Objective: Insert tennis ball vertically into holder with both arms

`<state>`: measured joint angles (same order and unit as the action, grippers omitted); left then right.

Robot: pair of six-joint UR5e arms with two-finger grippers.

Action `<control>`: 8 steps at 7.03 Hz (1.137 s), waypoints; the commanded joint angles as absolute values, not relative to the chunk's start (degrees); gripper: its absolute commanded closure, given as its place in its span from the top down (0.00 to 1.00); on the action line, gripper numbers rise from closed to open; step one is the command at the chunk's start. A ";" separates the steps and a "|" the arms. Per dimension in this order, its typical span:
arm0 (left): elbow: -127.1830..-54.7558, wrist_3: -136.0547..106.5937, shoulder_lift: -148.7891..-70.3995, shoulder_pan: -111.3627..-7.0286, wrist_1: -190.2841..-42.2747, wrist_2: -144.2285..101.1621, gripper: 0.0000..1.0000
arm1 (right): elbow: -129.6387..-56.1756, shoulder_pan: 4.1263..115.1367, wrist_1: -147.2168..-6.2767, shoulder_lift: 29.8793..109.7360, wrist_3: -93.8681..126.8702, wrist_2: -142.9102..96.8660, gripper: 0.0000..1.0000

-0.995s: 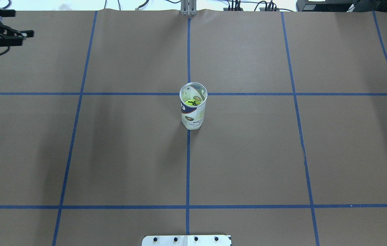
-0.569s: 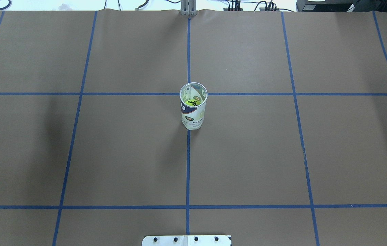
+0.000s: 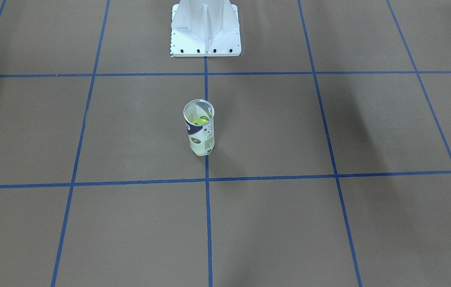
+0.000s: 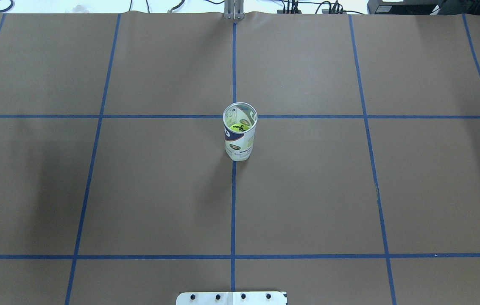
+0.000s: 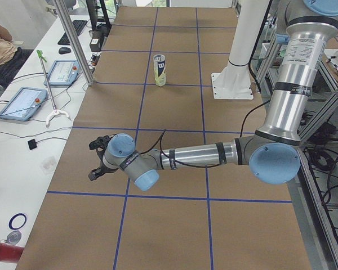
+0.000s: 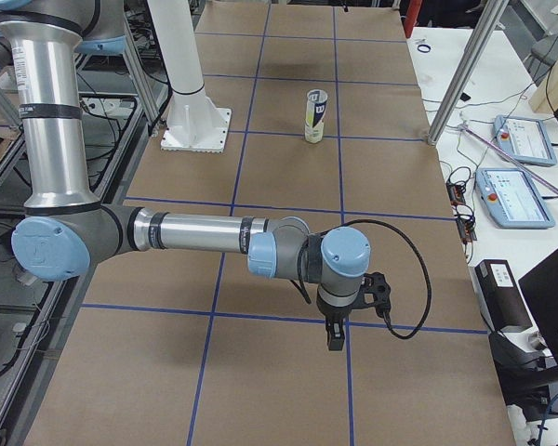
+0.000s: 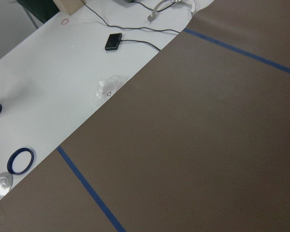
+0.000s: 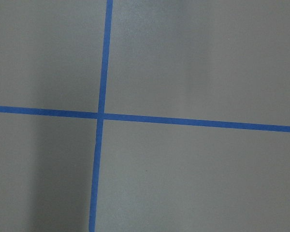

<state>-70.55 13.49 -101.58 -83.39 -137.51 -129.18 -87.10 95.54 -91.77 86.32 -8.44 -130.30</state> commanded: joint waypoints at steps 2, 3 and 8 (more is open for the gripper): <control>-88.91 15.12 -101.42 -90.24 -94.68 -129.46 0.99 | -87.01 95.54 -91.76 86.22 -8.35 -129.90 0.99; -89.12 14.51 -98.12 -90.26 -90.92 -129.46 0.99 | -87.10 95.54 -92.02 86.31 -8.35 -129.90 0.99; -91.13 -0.26 -93.08 -90.26 -90.00 -130.34 0.99 | -87.01 95.45 -92.20 86.40 -7.65 -129.90 0.99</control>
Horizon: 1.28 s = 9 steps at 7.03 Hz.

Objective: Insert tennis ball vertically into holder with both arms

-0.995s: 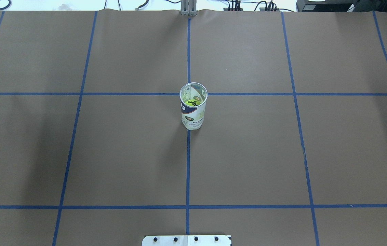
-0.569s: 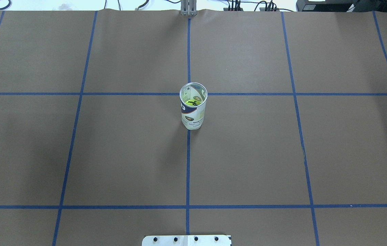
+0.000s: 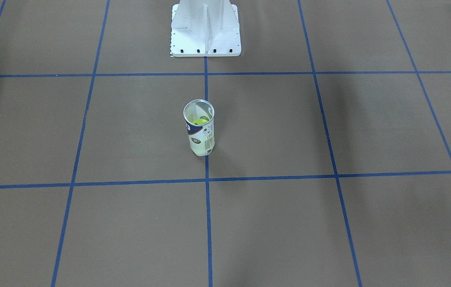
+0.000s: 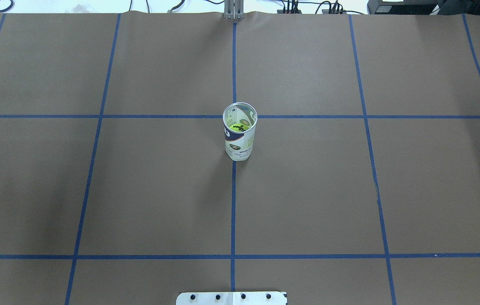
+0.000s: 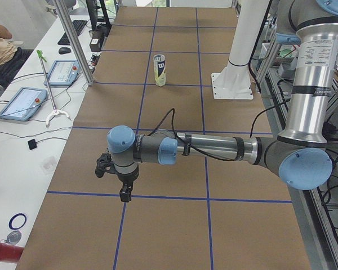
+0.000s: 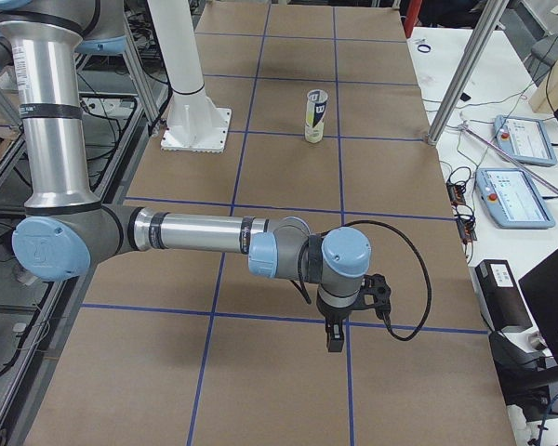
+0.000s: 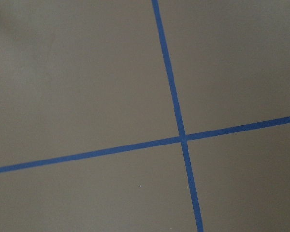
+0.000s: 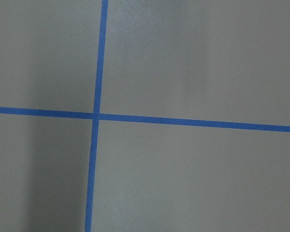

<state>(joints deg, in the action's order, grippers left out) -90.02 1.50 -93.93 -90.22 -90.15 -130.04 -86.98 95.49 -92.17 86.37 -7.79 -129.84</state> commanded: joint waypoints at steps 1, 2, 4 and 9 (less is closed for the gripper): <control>-92.80 0.52 -91.51 -90.26 -90.61 -130.78 0.99 | -87.01 95.19 -92.20 86.40 -7.65 -129.82 0.99; -93.16 0.44 -89.49 -90.09 -90.96 -131.30 0.99 | -87.10 95.10 -92.20 86.40 -7.65 -129.90 0.99; -93.95 0.61 -88.69 -90.00 -91.05 -131.40 0.99 | -87.01 95.01 -92.11 86.57 -7.56 -129.73 0.99; -94.04 0.62 -88.59 -89.56 -93.16 -131.40 0.99 | -86.92 95.01 -91.93 87.10 -7.21 -129.46 0.99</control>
